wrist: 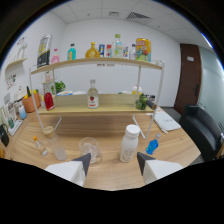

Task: Make me a cup of Mount Fuji.

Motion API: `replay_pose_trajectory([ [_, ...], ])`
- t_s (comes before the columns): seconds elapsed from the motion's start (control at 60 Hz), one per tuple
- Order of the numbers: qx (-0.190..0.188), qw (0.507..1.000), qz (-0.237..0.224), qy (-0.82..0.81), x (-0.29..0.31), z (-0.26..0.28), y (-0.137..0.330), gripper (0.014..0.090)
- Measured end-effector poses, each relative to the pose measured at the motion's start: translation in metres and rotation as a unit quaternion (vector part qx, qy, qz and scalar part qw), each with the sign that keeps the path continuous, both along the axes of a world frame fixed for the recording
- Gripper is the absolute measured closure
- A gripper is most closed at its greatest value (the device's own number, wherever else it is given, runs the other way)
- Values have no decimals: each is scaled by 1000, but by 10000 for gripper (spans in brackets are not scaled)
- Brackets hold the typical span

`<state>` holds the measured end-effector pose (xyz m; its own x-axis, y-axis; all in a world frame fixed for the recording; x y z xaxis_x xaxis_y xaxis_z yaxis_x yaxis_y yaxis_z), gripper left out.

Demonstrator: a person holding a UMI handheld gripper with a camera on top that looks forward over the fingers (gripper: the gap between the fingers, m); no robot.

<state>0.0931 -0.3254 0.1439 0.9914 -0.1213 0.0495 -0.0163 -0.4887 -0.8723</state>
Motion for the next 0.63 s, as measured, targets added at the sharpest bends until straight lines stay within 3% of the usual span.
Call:
replay_pose_trajectory([
  [0.3, -10, 999, 27, -14, -65, 13, -28, 185],
  [0.633, -8, 1000, 28, -10, -87, 21, -32, 185],
])
